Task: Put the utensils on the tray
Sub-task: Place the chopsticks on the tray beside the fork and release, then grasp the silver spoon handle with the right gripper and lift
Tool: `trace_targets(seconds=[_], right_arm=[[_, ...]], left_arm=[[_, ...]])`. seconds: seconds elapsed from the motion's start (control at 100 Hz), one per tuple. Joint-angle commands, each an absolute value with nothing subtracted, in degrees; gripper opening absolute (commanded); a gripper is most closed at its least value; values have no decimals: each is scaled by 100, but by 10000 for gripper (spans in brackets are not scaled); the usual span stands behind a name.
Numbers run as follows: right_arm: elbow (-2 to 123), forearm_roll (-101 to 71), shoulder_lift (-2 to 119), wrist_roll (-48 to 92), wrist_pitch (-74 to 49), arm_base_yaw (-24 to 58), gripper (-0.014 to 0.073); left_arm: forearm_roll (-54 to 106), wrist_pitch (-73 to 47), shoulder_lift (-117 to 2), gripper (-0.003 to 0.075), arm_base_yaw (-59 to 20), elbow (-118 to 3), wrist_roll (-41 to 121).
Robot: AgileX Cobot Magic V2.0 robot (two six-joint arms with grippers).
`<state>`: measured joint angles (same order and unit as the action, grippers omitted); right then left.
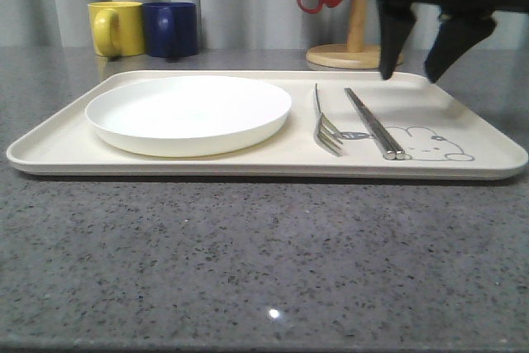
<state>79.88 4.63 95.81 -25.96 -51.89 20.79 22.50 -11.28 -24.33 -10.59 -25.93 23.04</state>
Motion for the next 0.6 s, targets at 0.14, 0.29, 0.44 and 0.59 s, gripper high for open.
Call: trace_targets(seconds=[0.14, 0.29, 0.44, 0.59], right_arm=[[8177, 711, 8744, -1343, -5924, 1043, 374], [8177, 704, 8715, -475, -6319, 317, 374], [8177, 676, 8832, -132, -6267, -313, 374], [8177, 670, 9042, 0, -6153, -731, 374]], left_arm=[[2287, -729, -2464, -18, -1092, -2758, 2253], [2287, -729, -2464, -18, -1092, -2758, 2253], [2287, -729, -2464, -18, -1092, -2758, 2253], [2287, -729, -2464, -18, -1092, -2758, 2253]])
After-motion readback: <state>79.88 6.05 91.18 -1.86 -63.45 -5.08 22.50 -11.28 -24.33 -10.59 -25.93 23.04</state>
